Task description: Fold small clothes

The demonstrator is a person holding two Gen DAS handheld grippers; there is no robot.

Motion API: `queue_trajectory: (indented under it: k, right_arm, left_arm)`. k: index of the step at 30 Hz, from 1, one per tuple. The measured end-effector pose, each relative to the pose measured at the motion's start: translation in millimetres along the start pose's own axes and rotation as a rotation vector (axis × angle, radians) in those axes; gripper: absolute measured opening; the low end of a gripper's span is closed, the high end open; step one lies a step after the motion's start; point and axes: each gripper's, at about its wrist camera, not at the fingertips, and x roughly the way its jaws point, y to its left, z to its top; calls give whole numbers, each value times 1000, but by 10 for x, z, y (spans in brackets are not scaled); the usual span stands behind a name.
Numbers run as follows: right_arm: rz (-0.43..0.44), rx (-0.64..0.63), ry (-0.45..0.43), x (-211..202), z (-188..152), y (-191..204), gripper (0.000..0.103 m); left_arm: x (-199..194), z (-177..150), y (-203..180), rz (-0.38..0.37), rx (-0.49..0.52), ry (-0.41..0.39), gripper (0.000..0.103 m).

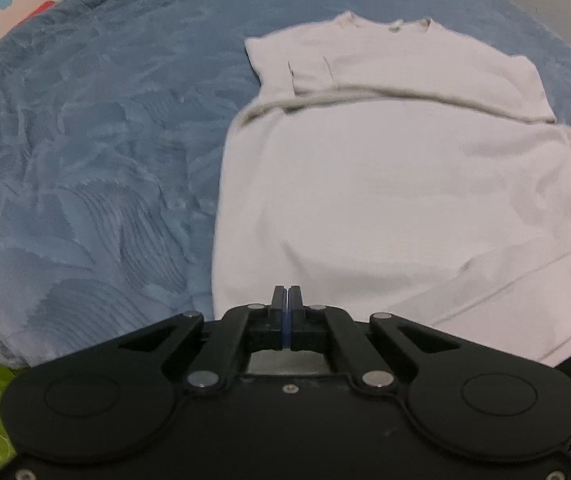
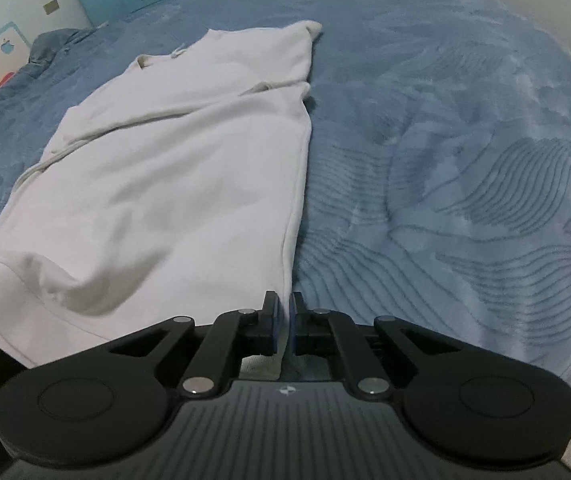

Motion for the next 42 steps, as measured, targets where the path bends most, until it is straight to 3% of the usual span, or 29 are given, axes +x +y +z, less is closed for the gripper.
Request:
queue_trajectory:
  k: [3,5,6,7,10,22,27,29,30,31,38,42]
  right_arm:
    - [-9,-17,12,-9,5,10,7]
    - [-10,-15,22,1,13,-6,21]
    - [-13,-17,25,1,15,-8,36]
    - [-37,-27,26,2,16,3,48]
    - [-113,-86,1,5,1,63,64]
    - [-133,-114,53,108,25,68,73]
    - [-131,-107,70,193,19,78,76]
    - [-108,-86,71,224,34,58,70]
    - [-99,-70,72,240,42,43,40]
    - [-78,-52,78,249,55,31,6]
    - [-41,-26,39,95,150,45,6]
    - [-21,6,8,-6,213,19,5]
  left_arm:
    - [-48,47,41,21,1,4,0]
    - [-49,45,72,35,3,25,13]
    - [-44,28,67,47,-2,42,37]
    - [-24,10,78,55,-8,52,45]
    - [90,-27,73,70,-20,120,48]
    - [261,-30,260,90,-93,182,58]
    - [298,-13,144,118,-38,169,56]
    - [317,-1,121,98,-33,158,48]
    - [315,-4,112,91,-33,154,37]
    - [332,-3,113,54,-41,166,1]
    - [296,49,85,68,-37,150,2]
    - [160,169,169,66,-56,96,2]
